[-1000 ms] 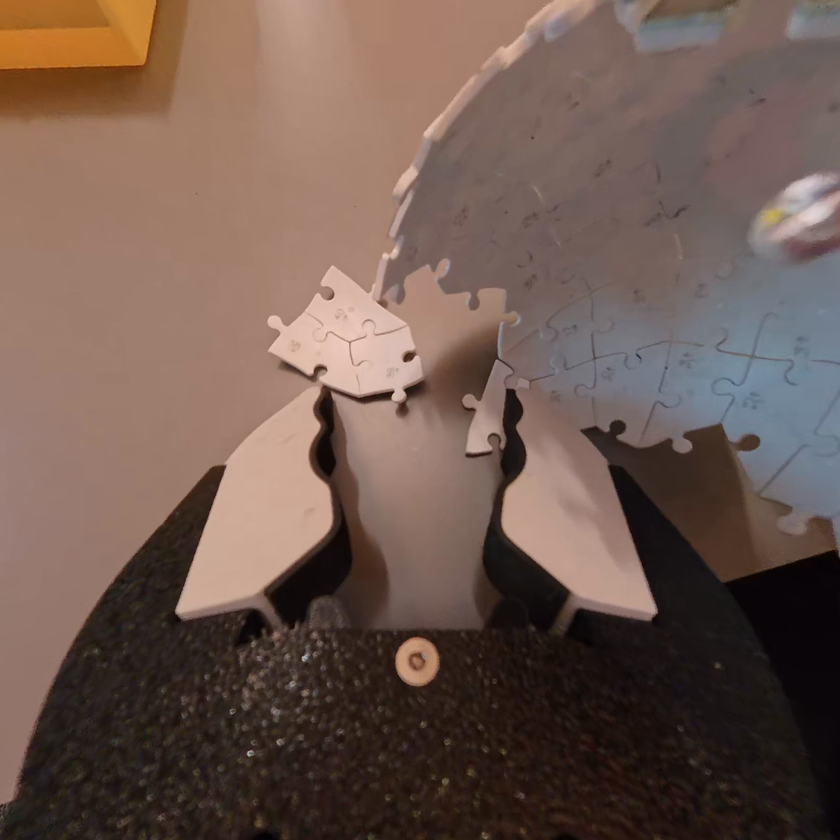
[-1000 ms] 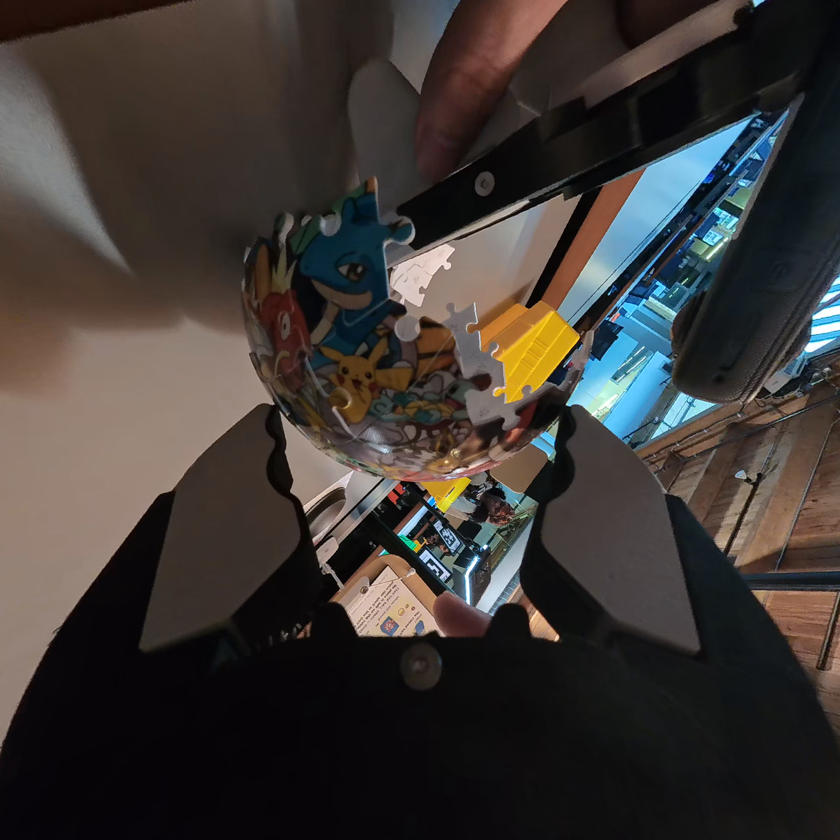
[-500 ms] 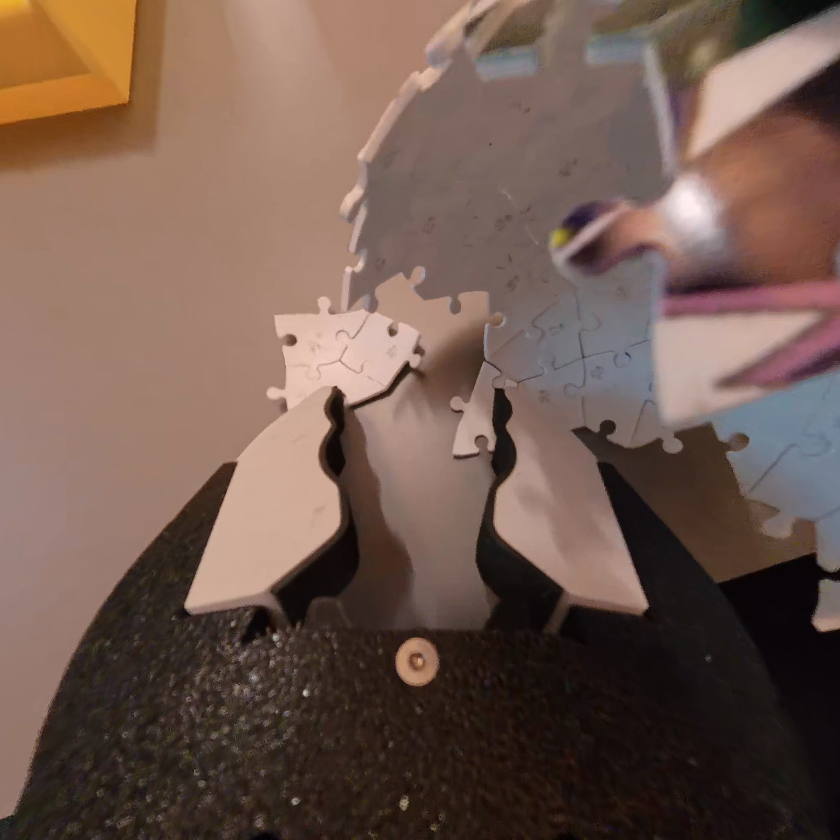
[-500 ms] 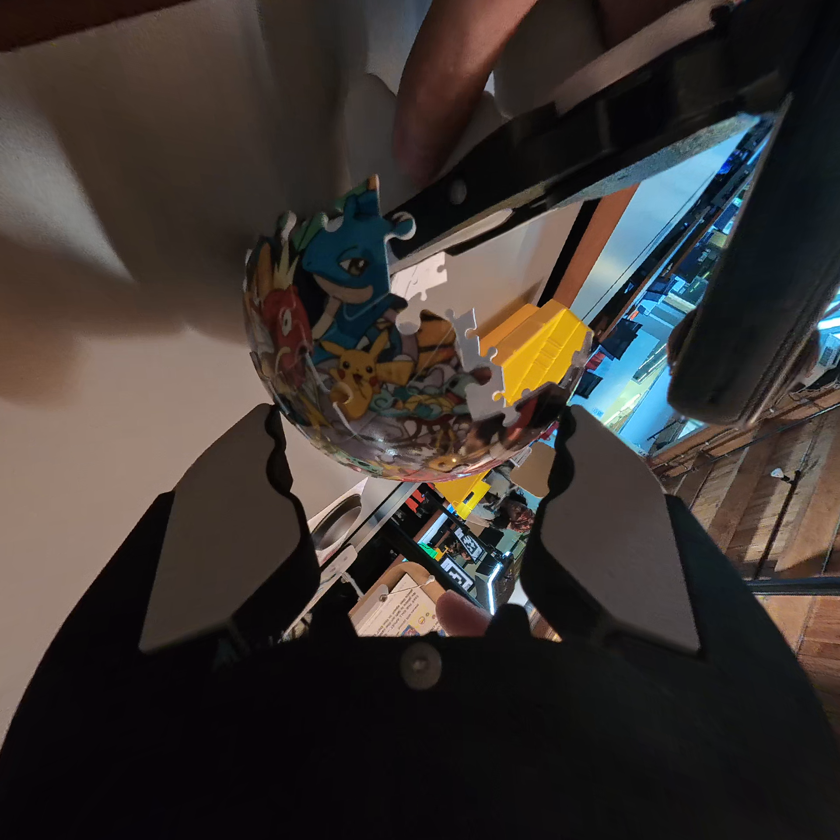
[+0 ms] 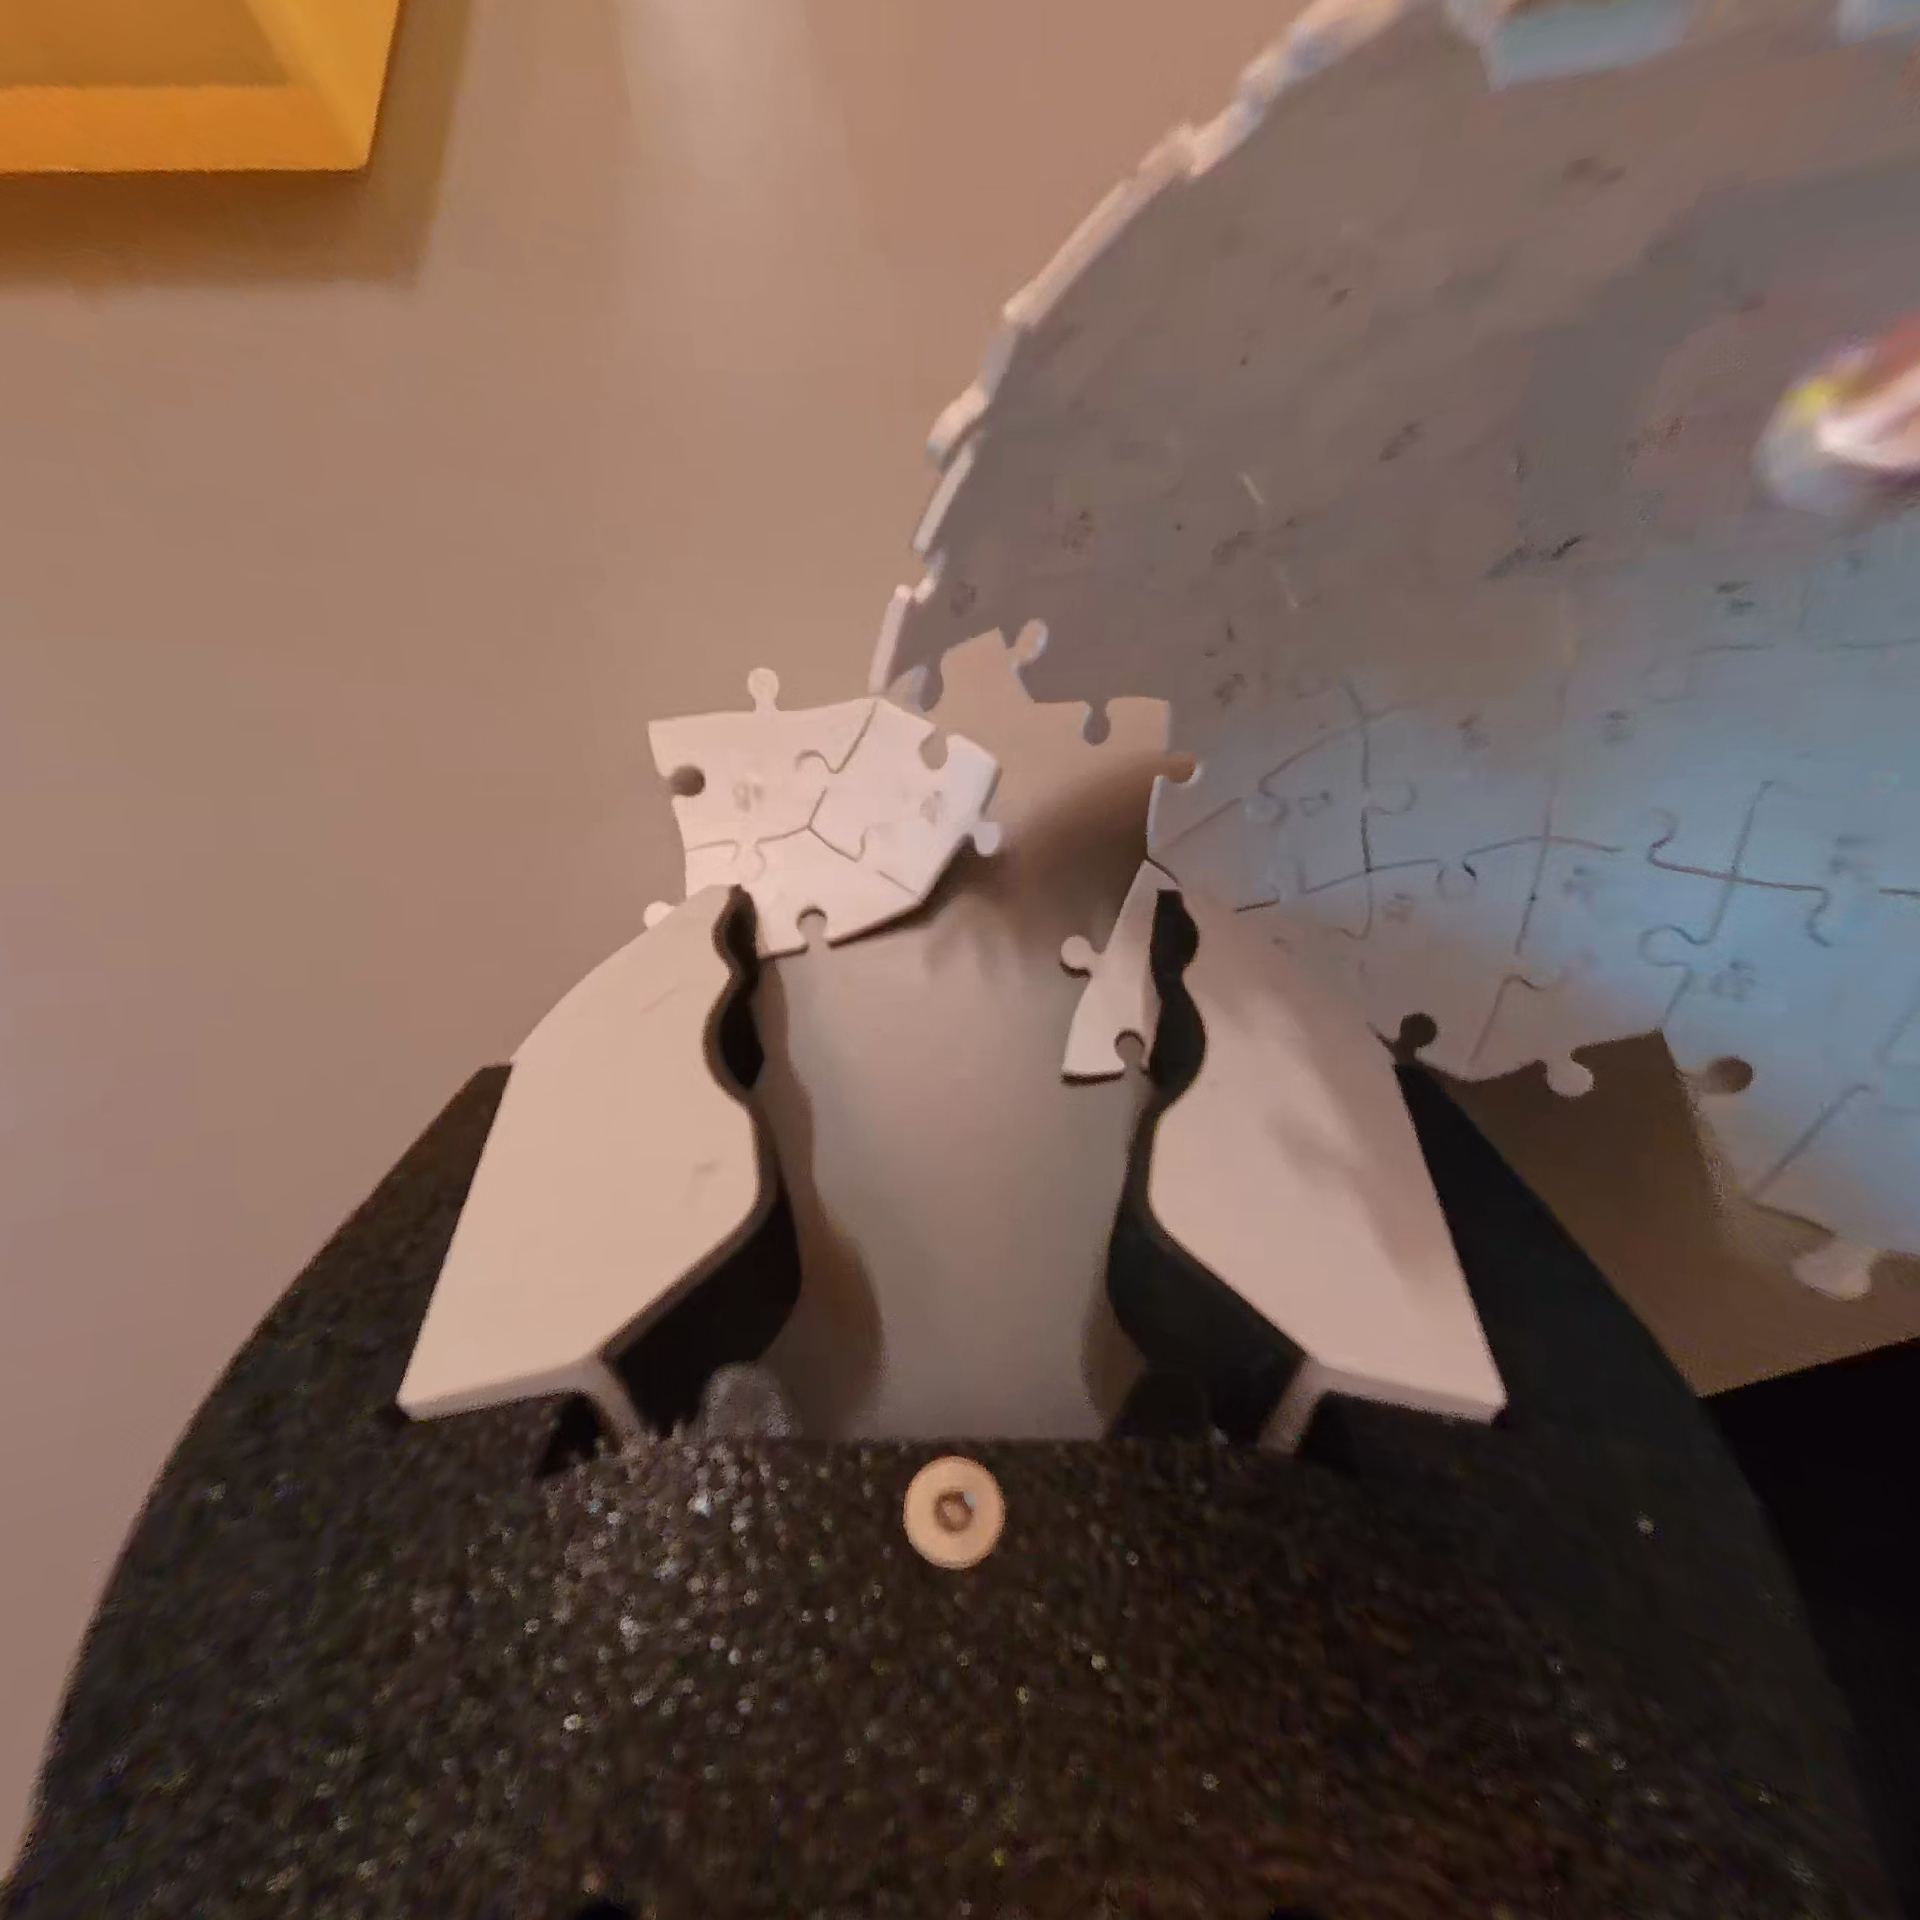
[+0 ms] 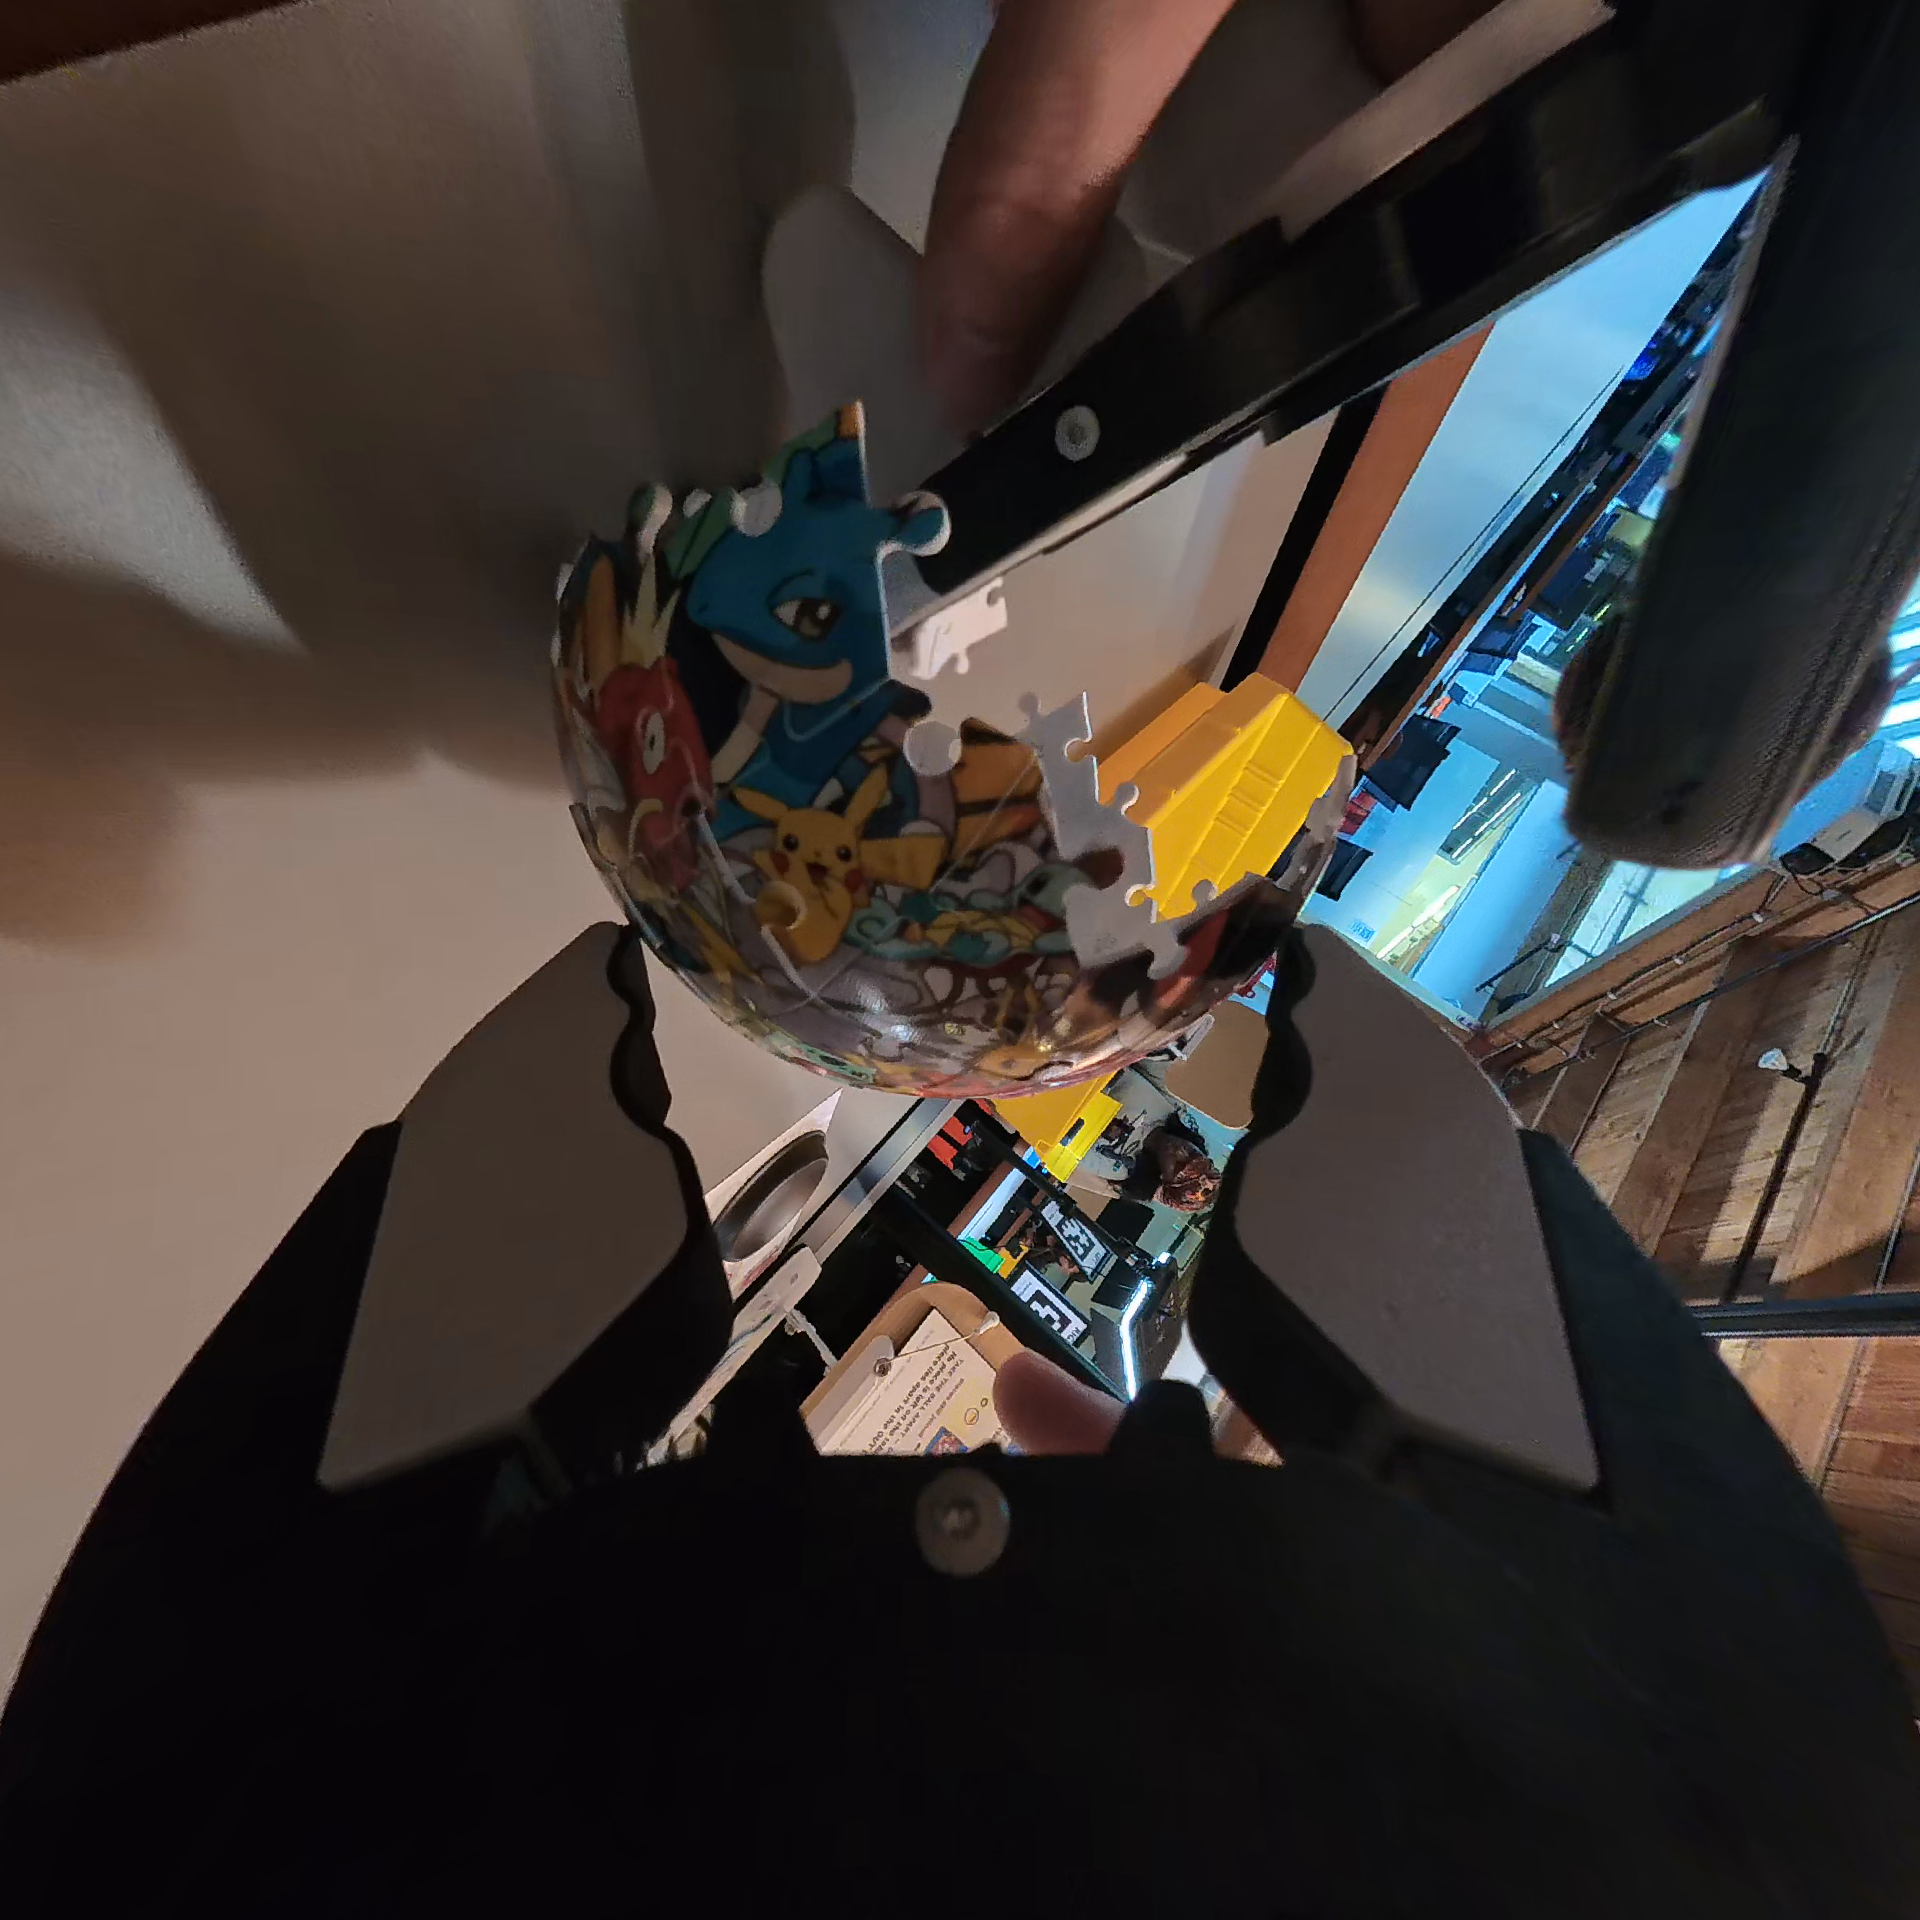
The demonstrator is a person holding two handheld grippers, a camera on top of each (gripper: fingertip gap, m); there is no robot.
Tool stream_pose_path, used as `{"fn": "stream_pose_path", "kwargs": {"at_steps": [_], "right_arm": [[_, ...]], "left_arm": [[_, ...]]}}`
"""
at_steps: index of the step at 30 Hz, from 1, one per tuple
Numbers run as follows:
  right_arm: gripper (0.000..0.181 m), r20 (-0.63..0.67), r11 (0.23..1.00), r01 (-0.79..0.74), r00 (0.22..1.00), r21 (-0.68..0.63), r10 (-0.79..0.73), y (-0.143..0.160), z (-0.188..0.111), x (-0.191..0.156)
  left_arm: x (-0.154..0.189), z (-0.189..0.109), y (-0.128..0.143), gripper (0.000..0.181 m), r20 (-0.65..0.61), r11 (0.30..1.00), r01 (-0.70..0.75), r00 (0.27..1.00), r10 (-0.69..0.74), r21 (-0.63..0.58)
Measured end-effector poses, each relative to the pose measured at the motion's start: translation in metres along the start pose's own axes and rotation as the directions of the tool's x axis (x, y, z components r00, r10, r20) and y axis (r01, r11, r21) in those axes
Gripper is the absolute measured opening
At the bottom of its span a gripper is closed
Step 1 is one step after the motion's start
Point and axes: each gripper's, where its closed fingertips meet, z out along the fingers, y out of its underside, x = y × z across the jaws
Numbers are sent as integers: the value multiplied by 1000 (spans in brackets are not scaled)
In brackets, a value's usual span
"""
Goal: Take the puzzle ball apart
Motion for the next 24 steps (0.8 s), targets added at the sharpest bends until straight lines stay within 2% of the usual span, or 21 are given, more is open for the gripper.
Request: {"fn": "stream_pose_path", "kwargs": {"at_steps": [7, 13, 24], "right_arm": [[113, 2, 1000, -8, 1000, -1, 8, 0, 0, 0], [113, 7, 1000, -17, 1000, 0, 17, 0, 0, 0], [113, 29, 999, -37, 999, 1, 37, 1, 2, 2]], "left_arm": [[-6, -4, -9, 72, -25, 990, 116, 993, -114, 80], [-5, 2, -3, 75, 30, 999, 31, 999, -32, 23], [-3, 5, -3, 75, 13, 1000, -2, 1000, 2, -9]]}}
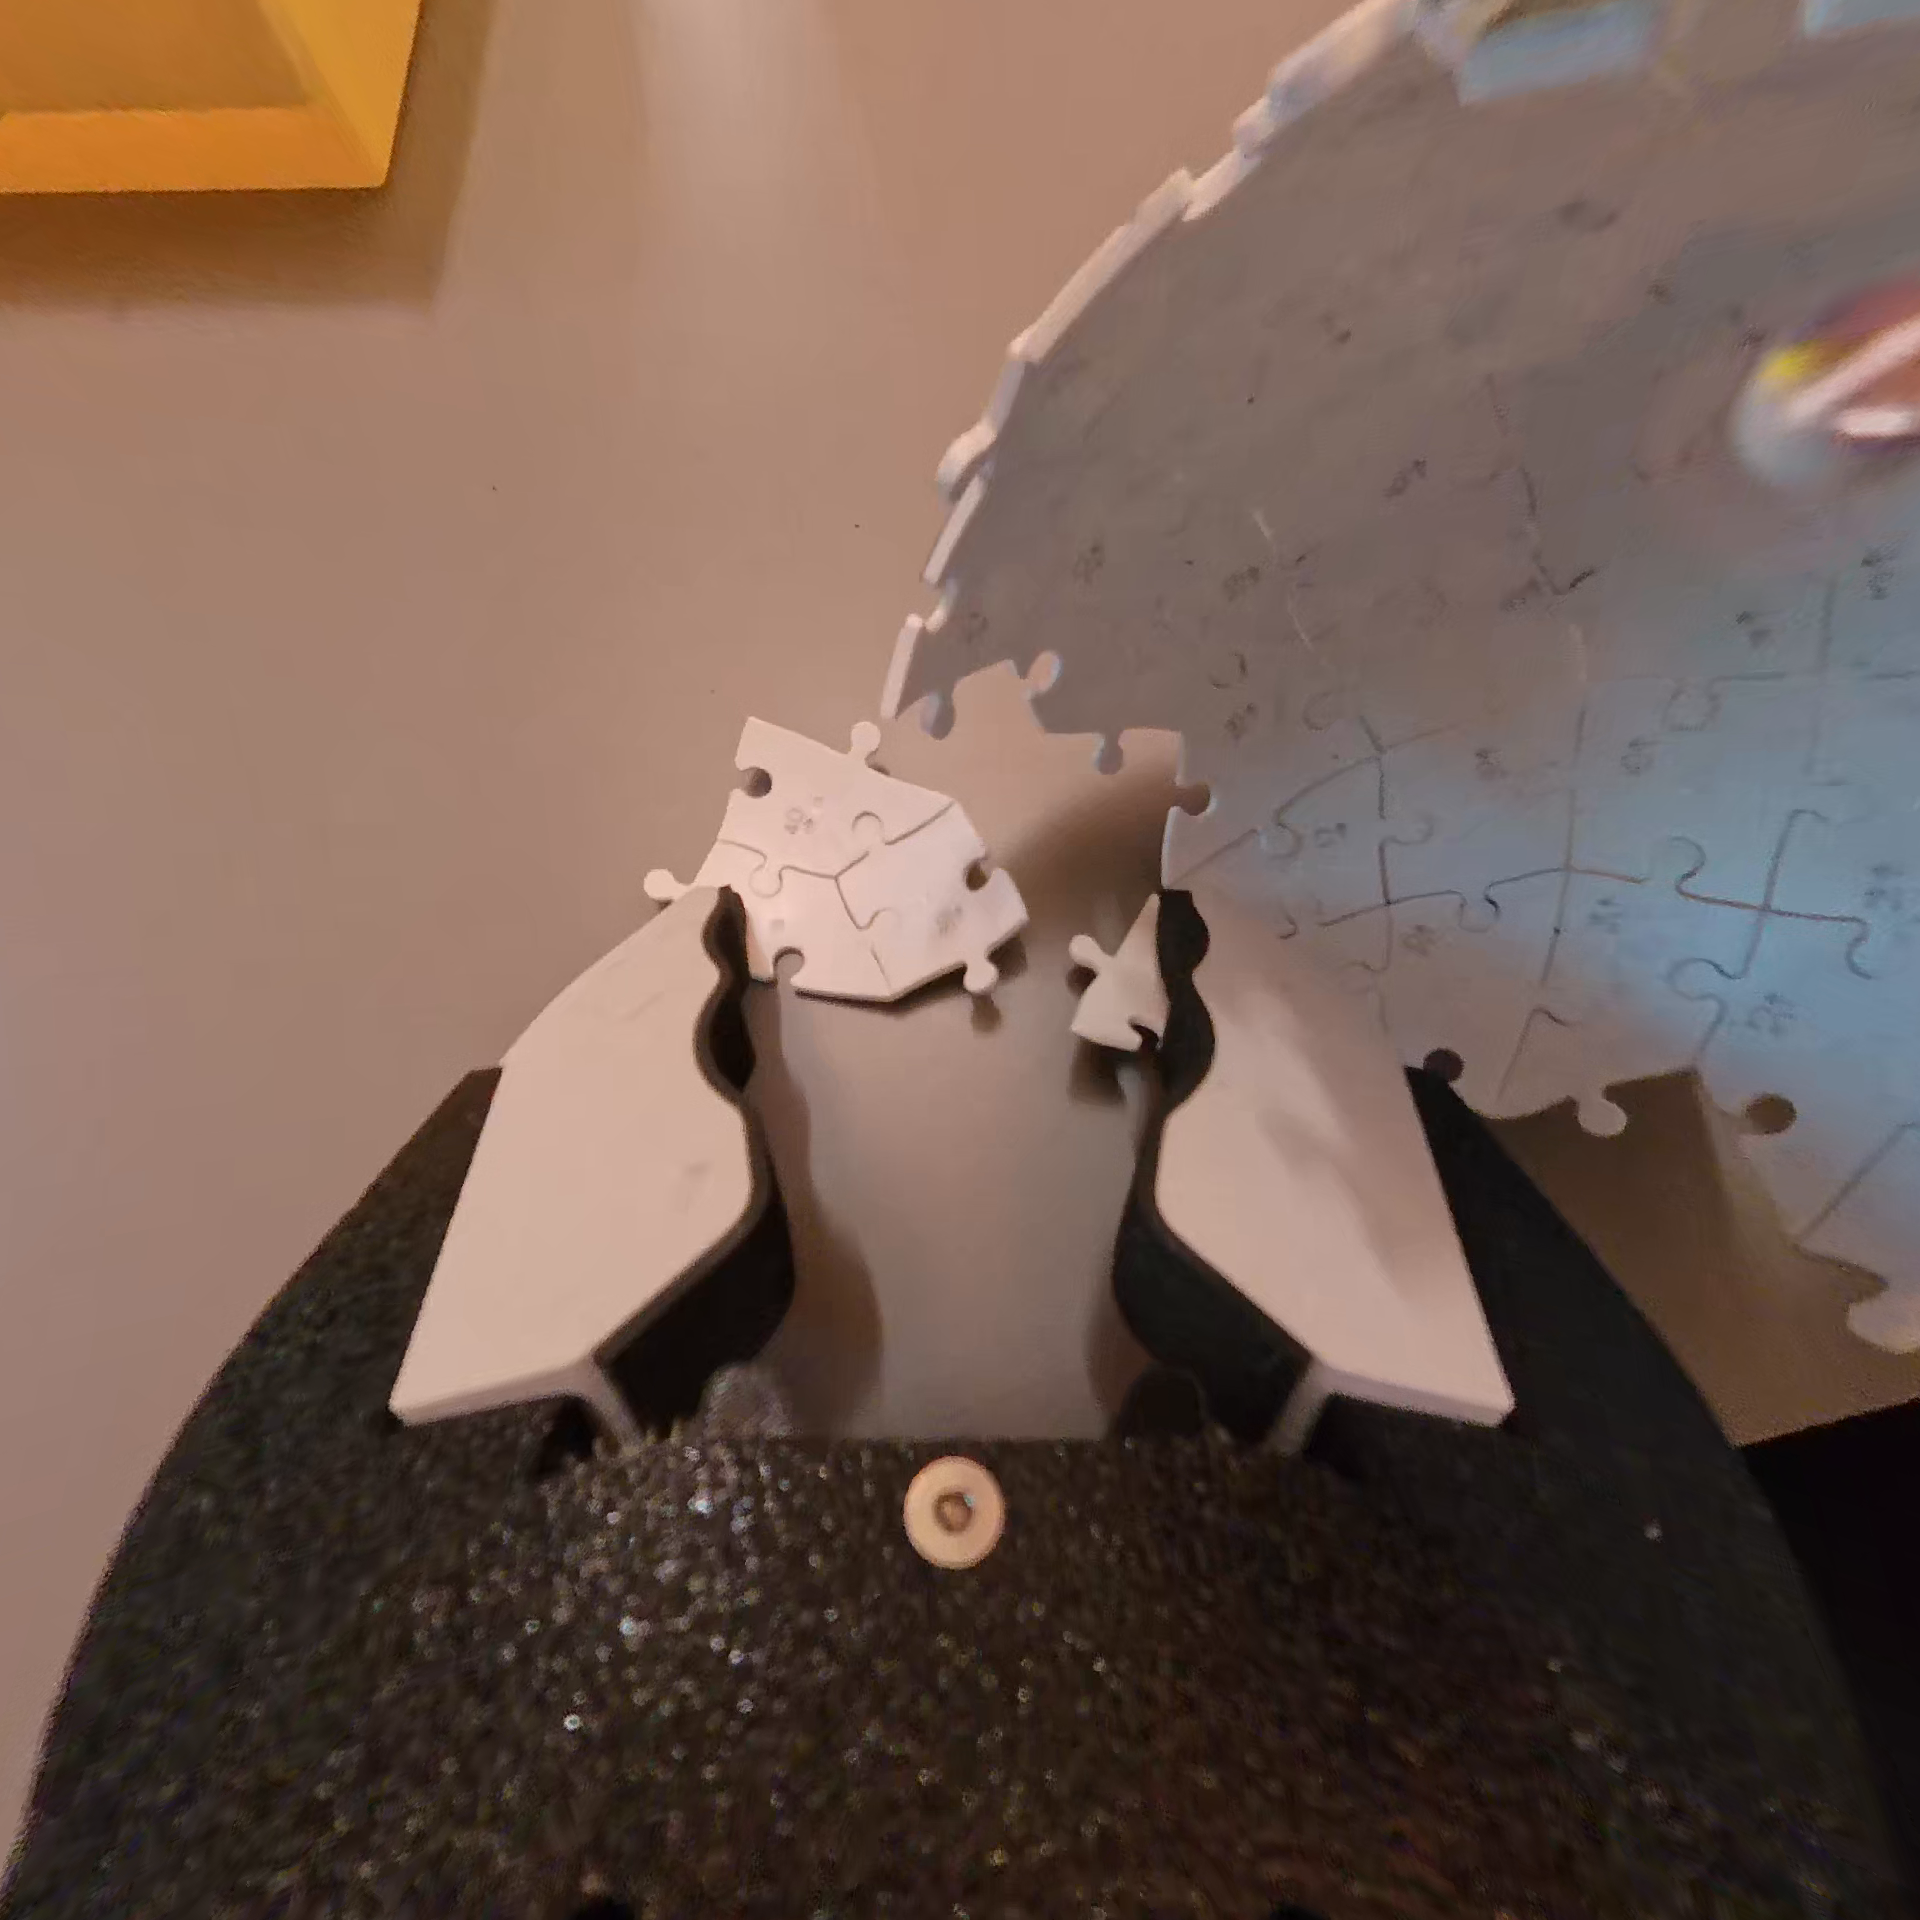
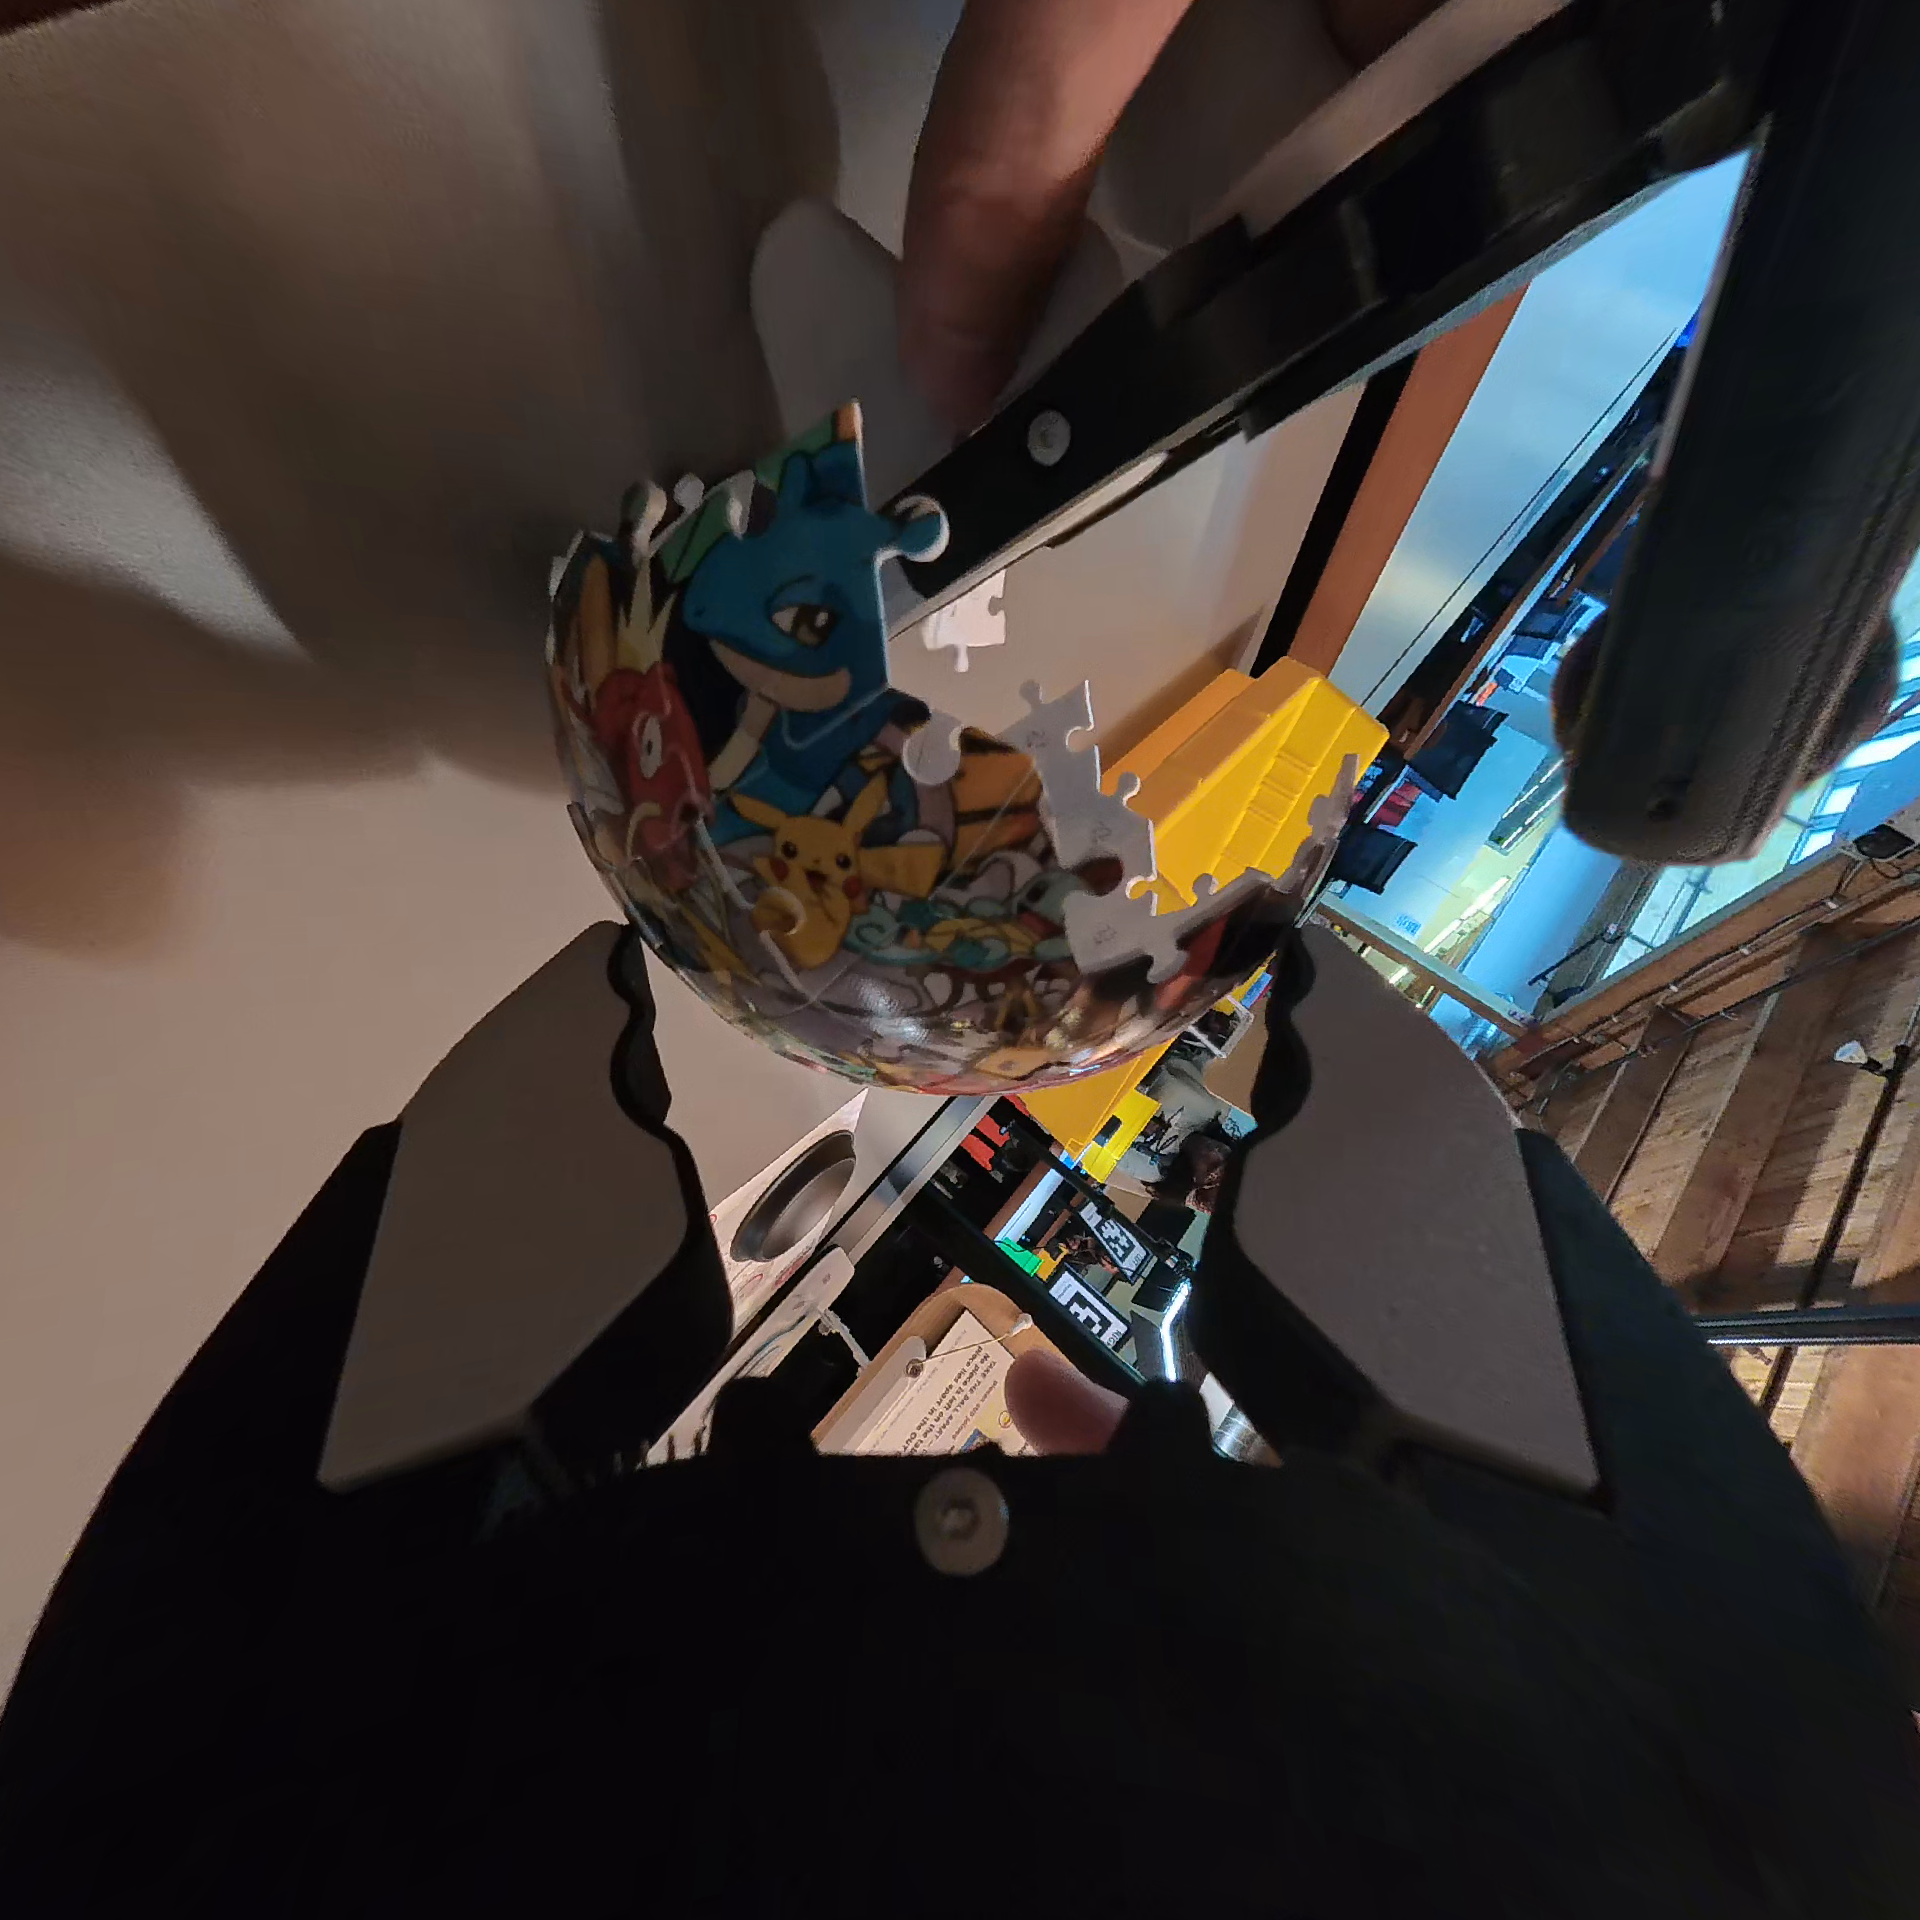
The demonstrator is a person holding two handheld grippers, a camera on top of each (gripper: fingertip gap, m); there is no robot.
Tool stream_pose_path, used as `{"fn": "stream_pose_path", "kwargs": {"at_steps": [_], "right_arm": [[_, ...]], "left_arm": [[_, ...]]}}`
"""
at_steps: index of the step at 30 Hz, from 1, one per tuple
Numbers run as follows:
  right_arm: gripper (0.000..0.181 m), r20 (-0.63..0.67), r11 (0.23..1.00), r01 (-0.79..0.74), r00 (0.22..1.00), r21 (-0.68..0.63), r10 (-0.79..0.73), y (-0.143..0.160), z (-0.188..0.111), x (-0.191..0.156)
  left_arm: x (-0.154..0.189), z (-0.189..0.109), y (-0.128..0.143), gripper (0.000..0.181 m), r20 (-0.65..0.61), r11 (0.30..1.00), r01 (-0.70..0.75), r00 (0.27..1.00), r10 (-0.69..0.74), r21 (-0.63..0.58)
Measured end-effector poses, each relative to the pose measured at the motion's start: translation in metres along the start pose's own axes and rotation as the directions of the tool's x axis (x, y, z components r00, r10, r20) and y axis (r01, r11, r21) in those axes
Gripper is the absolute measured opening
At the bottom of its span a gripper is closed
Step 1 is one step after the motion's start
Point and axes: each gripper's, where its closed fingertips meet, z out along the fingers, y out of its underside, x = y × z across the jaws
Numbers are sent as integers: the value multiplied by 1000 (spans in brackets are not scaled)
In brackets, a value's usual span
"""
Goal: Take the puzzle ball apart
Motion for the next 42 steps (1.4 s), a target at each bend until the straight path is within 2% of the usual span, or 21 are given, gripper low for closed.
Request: {"fn": "stream_pose_path", "kwargs": {"at_steps": [5, 13, 16, 21, 25, 31, 34, 42], "right_arm": [[112, -7, 1000, 1, 1000, -3, -1, 0, -1, 0], [112, -12, 1000, 0, 1000, -7, 0, 0, 0, -1], [112, -12, 1000, -2, 1000, -8, 2, -1, 0, -1], [112, -11, 1000, 1, 1000, -13, -1, -1, 0, -1], [112, -12, 1000, 5, 1000, -13, -5, -3, -1, -1], [112, -10, 1000, 7, 1000, -16, -7, -3, 0, -1], [112, -6, 1000, 3, 1000, -11, -4, -3, 0, -1], [112, 28, 1000, -17, 999, 12, 17, -3, 1, 0]], "left_arm": [[4, -12, -8, 68, -117, 988, 133, 986, -123, 82], [-12, -12, 9, 66, 45, 999, -28, 999, 28, -15], [-8, -11, 9, 60, 36, 999, -25, 999, 26, -23], [-3, -13, 13, 62, 16, 999, 7, 1000, -6, -43], [-4, -14, 11, 65, 41, 999, -20, 999, 22, -39], [8, -14, 6, 66, -41, 1000, 28, 999, -28, -14], [11, -10, 11, 68, -54, 999, 7, 999, -9, -46], [11, -9, 10, 73, -46, 998, -40, 998, 38, -43]]}}
